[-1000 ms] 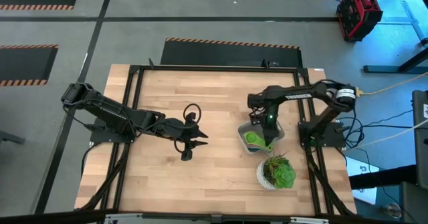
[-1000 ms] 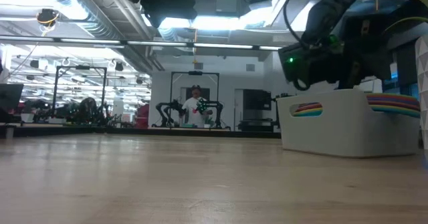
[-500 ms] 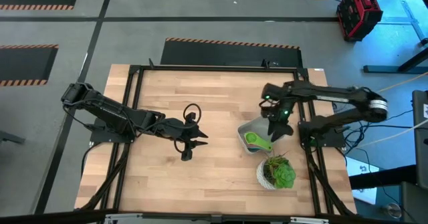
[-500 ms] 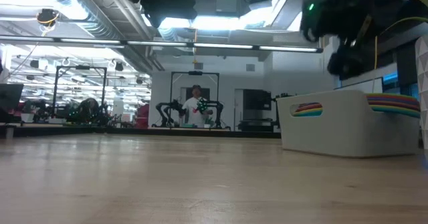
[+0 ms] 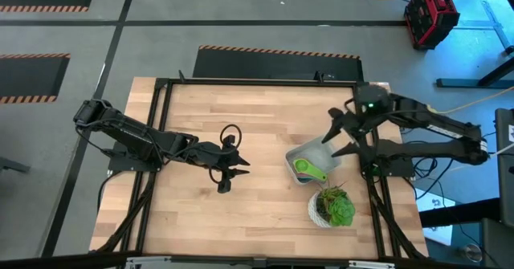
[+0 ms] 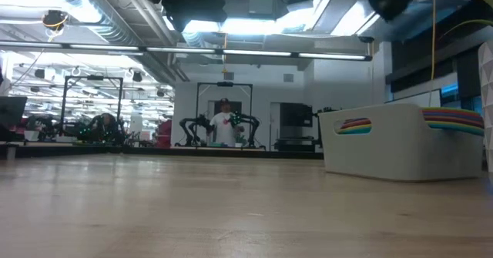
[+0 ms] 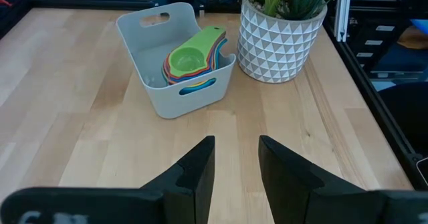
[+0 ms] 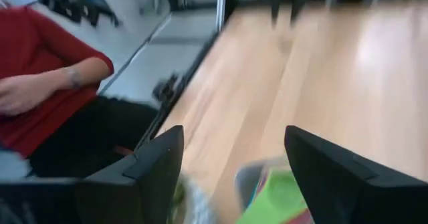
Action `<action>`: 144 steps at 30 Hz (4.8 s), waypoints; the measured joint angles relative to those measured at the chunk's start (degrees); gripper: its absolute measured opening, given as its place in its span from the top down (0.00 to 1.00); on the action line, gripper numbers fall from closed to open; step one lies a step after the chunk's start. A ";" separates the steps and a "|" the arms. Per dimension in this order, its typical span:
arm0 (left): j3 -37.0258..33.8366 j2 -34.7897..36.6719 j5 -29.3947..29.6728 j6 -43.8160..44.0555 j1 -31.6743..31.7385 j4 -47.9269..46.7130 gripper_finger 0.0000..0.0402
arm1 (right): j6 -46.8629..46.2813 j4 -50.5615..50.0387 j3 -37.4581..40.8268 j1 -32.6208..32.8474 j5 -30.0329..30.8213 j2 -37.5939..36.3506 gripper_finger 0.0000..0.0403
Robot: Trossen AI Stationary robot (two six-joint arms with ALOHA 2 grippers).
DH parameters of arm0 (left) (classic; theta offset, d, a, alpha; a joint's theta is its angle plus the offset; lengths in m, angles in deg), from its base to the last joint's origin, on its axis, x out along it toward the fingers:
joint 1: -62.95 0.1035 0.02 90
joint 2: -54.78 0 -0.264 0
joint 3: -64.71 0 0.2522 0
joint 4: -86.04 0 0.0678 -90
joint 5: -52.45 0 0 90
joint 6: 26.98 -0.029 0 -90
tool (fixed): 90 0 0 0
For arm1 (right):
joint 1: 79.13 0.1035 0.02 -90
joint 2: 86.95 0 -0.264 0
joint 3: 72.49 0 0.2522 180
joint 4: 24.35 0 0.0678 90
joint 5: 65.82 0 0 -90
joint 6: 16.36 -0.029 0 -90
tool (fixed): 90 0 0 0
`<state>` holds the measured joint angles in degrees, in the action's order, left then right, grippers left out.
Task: Nest measuring cups in basket
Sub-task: Return to Home Position
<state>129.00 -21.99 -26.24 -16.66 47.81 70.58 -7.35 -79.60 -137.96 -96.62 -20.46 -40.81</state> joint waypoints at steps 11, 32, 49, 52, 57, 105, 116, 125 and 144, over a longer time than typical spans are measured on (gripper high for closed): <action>0.01 -0.01 0.00 0.01 0.01 -0.01 0.73 | 0.23 17.57 0.01 0.02 0.95 -3.18 0.34; 0.01 0.56 3.71 -15.24 1.69 8.53 0.73 | -2.82 25.14 0.02 0.00 22.58 -11.18 0.53; 0.01 17.39 -15.41 -19.92 14.64 -1.58 0.73 | -2.68 10.84 0.04 0.00 24.17 -21.38 0.77; 0.01 20.04 -15.50 -20.19 15.33 -3.30 0.73 | -2.73 8.82 0.04 0.00 24.17 -22.43 0.77; 0.01 26.05 -15.46 -21.42 15.63 -8.15 0.73 | -2.76 8.62 2.94 0.00 24.15 -24.05 0.77; -50.09 76.62 -10.37 -16.52 14.87 6.71 0.73 | -9.01 42.10 40.59 0.02 20.52 -34.80 0.77; -50.09 76.62 -10.34 -16.46 14.87 7.62 0.73 | -10.50 50.85 46.92 0.02 20.57 -34.80 0.77; -50.09 76.62 -10.34 -15.01 14.87 7.50 0.73 | -12.08 51.12 47.32 0.02 15.62 -35.78 0.77; -50.09 76.62 -10.32 -14.99 14.87 7.36 0.73 | -8.74 42.18 47.36 0.00 21.65 -46.06 0.77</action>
<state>78.92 54.64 -36.55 -31.66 62.68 77.94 -16.09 -37.42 -90.59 -96.62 1.18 -86.87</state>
